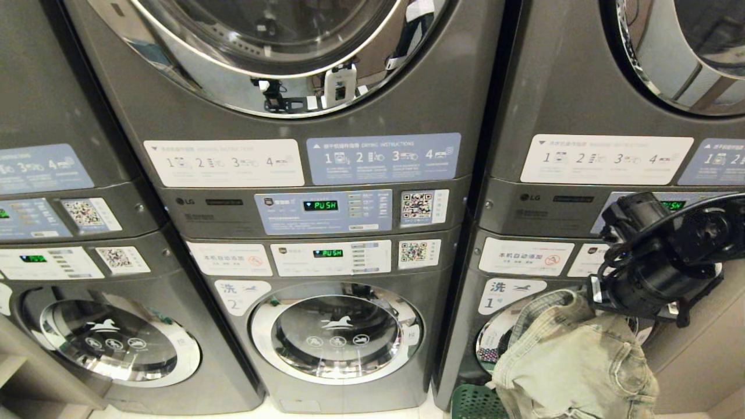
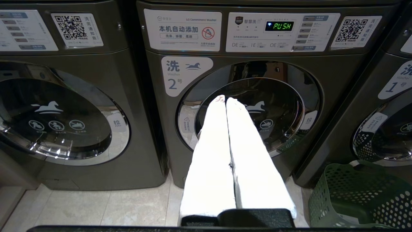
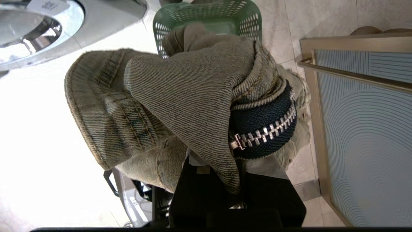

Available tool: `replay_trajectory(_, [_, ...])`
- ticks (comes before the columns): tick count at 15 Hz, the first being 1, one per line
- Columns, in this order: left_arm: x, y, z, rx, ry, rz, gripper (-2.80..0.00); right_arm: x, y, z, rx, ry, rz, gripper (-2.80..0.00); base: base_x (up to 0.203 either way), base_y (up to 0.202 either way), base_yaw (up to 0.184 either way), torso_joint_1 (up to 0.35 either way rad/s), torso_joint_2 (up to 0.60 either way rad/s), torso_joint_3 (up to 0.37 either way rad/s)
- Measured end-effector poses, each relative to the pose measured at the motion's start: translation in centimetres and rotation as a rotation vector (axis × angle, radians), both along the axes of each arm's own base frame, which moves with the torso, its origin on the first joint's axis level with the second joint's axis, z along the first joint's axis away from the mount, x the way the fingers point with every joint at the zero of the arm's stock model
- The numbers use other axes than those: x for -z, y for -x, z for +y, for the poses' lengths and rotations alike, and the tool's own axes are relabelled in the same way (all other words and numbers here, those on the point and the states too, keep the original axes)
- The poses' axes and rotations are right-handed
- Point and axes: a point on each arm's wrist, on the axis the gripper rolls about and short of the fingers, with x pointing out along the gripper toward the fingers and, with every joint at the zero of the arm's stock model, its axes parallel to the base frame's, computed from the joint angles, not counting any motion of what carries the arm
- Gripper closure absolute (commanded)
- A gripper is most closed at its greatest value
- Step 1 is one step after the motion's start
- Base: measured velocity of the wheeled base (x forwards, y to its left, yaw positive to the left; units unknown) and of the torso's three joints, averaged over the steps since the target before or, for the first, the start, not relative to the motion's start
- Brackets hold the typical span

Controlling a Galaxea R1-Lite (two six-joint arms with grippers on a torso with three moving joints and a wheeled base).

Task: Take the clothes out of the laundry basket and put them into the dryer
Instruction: Put the clothes in the basket

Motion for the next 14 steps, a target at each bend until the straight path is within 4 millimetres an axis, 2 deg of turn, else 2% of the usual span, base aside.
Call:
replay_trajectory(4, [0.0,0.0,0.0,0.0,0.0,0.0,0.0,1.5,-1.9,-1.0,0.032,0.003,0.033,0.0,0.0,0.0,0.0,0.0,0.0,0.0])
replay_trajectory(5, [0.0,0.0,0.0,0.0,0.0,0.0,0.0,1.9,-2.2,-1.3,0.041,0.003,0.042,-2.8,0.0,0.0,0.0,0.0,0.0,0.0])
replay_trajectory(11, [0.0,0.0,0.0,0.0,0.0,0.0,0.0,3.5,-3.1,-3.5,0.129,0.038,0.079,-2.8,0.0,0.0,0.0,0.0,0.0,0.0])
replay_trajectory(14, [0.0,0.0,0.0,0.0,0.0,0.0,0.0,3.3,-3.0,-3.8,0.136,0.033,0.073,-2.8,0.0,0.0,0.0,0.0,0.0,0.0])
